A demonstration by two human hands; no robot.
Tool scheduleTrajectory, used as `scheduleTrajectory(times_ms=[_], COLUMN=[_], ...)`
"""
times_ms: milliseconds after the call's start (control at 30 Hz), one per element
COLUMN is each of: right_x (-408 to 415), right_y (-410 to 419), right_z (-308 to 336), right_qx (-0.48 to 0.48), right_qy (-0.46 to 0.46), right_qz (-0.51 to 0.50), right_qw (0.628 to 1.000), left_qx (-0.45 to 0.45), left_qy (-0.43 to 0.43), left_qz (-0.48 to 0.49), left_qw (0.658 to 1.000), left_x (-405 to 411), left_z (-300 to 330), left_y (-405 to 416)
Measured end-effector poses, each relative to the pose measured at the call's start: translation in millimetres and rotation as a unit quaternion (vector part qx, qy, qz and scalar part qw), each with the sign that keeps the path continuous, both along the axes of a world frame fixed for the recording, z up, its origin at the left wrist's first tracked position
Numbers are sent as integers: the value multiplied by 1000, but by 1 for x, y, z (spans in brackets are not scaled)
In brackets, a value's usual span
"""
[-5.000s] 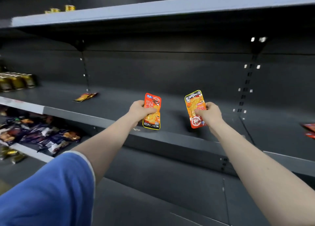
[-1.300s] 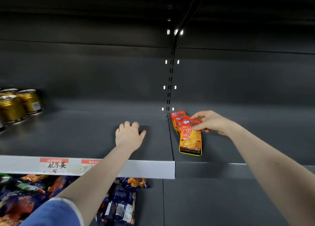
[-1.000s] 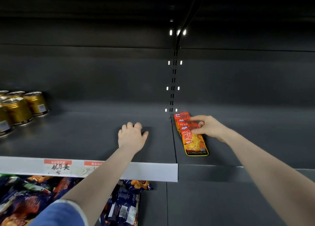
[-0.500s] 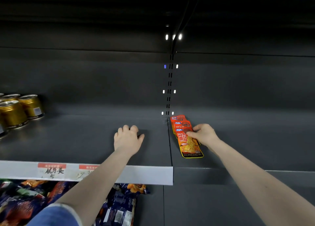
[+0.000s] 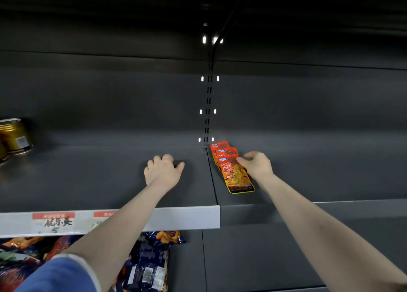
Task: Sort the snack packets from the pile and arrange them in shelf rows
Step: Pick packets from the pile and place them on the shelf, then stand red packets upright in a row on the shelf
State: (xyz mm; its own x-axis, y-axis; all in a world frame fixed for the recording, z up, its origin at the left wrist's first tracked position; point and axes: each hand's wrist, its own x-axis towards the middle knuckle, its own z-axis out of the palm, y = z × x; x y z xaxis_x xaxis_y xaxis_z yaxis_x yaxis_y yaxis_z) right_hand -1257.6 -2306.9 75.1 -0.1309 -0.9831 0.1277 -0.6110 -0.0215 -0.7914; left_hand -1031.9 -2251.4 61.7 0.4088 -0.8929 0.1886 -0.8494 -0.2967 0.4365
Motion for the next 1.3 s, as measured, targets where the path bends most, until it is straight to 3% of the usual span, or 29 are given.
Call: scheduleTrajectory(times_ms=[133, 300, 600, 967, 1300], right_x=[-18, -70, -246, -491, -638], right_y=[3, 11, 26, 16, -48], right_z=[0, 4, 12, 21, 5], right_qx=[-23, -29, -50, -43, -51], right_qy=[46, 141, 313, 354, 330], right_qz=[-16, -26, -35, -88, -110], right_qw=[999, 989, 948, 930, 936], left_qx=[-14, -44, -59, -46, -27], left_qy=[37, 25, 4, 1, -4], left_qz=[-9, -26, -68, -154, -235], left_qw=[999, 998, 996, 987, 972], left_x=[-8, -44, -206, -468, -631], left_z=[13, 35, 48, 58, 56], left_y=[3, 2, -11, -52, -128])
